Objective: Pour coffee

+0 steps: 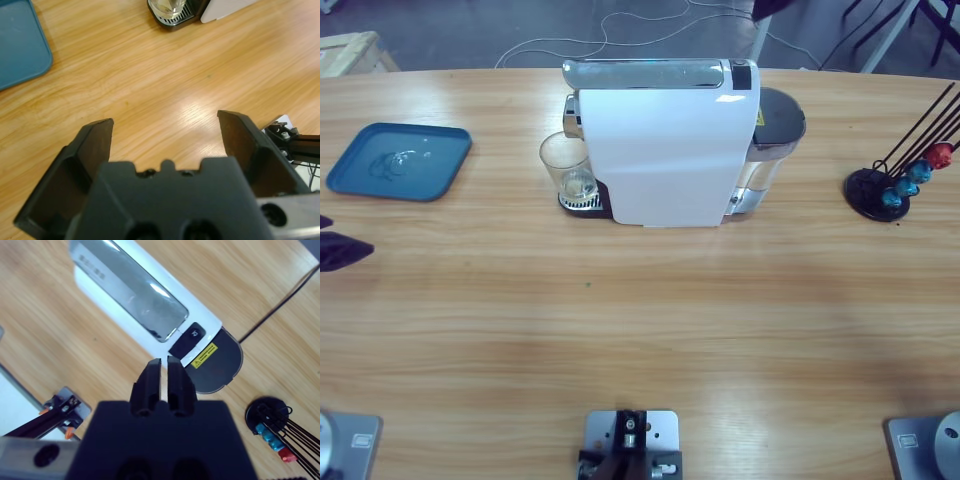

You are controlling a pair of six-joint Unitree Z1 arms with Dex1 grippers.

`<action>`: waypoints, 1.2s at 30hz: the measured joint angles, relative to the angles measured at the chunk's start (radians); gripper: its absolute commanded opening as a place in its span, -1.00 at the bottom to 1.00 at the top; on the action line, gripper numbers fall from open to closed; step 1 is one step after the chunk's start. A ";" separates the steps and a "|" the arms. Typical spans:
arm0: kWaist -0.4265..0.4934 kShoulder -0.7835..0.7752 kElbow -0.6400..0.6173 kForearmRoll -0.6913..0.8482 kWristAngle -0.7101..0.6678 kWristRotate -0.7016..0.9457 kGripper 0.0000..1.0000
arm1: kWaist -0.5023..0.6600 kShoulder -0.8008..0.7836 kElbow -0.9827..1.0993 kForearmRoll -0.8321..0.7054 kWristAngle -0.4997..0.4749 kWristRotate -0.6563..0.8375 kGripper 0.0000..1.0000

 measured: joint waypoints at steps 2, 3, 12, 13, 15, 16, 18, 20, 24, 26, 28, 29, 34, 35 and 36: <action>0.002 0.000 0.000 0.000 0.008 0.000 0.81 | 0.008 0.027 -0.010 0.011 -0.019 0.002 -1.00; 0.003 0.000 0.000 0.000 0.009 0.000 0.81 | 0.015 0.041 -0.015 0.014 -0.026 0.003 -1.00; 0.006 0.000 0.000 0.000 0.010 0.000 0.81 | 0.028 0.142 -0.115 0.021 -0.121 0.009 -1.00; 0.006 0.001 0.000 0.000 0.010 0.000 0.81 | 0.028 0.152 -0.129 0.021 -0.139 0.015 -1.00; 0.006 0.001 0.000 0.000 0.010 0.000 0.81 | 0.028 0.167 -0.147 0.021 -0.170 0.025 -1.00; 0.006 0.001 0.000 0.000 0.010 0.000 0.81 | 0.028 0.172 -0.149 0.021 -0.179 0.029 -1.00; 0.006 0.001 0.000 0.000 0.010 0.000 0.81 | 0.028 0.174 -0.150 0.021 -0.191 0.038 -1.00; 0.006 0.001 0.000 0.000 0.010 0.000 0.81 | 0.028 0.173 -0.153 0.021 -0.202 0.042 -1.00; 0.006 0.001 0.000 0.000 0.010 0.001 0.81 | 0.028 0.170 -0.152 0.021 -0.213 0.049 -1.00; 0.006 0.001 0.000 0.000 0.010 0.001 0.80 | 0.028 0.167 -0.142 0.021 -0.213 0.051 -1.00; 0.006 0.000 0.000 0.000 0.010 0.001 0.80 | 0.028 0.166 -0.118 0.021 -0.213 0.053 -1.00; 0.006 0.000 0.000 0.000 0.010 0.001 0.80 | 0.028 0.165 -0.098 0.021 -0.213 0.055 -1.00; 0.006 0.000 0.000 0.000 0.010 0.001 0.80 | 0.028 0.074 0.021 0.021 -0.216 0.070 -1.00; 0.006 0.000 0.000 0.000 0.010 0.001 0.80 | 0.028 0.063 0.036 0.021 -0.216 0.071 -1.00; 0.006 0.000 0.000 0.000 0.010 0.001 0.80 | 0.028 0.053 0.045 0.021 -0.217 0.073 -1.00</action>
